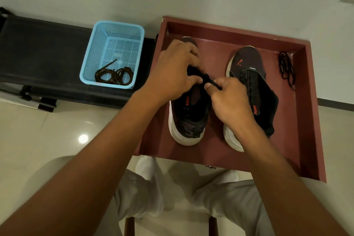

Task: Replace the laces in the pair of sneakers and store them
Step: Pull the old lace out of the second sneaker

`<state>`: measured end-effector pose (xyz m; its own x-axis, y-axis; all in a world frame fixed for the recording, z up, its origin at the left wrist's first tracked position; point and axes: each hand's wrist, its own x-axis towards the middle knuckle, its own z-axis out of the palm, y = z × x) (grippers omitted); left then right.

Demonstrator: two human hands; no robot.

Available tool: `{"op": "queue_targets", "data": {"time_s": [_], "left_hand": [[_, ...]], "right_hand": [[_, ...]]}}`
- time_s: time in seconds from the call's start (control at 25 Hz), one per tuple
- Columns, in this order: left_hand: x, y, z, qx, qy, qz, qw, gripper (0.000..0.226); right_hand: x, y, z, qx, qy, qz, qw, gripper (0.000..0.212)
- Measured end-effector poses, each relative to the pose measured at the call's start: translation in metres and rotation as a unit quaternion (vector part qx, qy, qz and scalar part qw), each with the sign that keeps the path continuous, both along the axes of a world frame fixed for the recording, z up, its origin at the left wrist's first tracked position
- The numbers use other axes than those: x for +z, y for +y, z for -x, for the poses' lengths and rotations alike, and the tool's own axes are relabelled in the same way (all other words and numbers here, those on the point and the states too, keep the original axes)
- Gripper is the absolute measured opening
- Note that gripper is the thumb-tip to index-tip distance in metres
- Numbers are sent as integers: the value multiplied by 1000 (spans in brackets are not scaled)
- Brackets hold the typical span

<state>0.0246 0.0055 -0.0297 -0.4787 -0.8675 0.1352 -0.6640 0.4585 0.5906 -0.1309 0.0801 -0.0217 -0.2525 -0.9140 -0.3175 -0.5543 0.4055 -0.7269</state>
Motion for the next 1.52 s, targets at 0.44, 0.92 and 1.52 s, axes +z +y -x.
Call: {"op": "queue_targets", "data": {"time_s": [0.44,0.92,1.52], "left_hand": [[11,-14,-31,165,88,-76,979,6],[4,-7,1,35,28,-14,999,9],[16,14,-15,285,112,-71,949,19]], "right_hand": [[-3,1,1,-3,-8,0,1000,35],[-2,1,0,0,4,1,1000,35],[3,4,-3,4,20,-1,1000,25]]}}
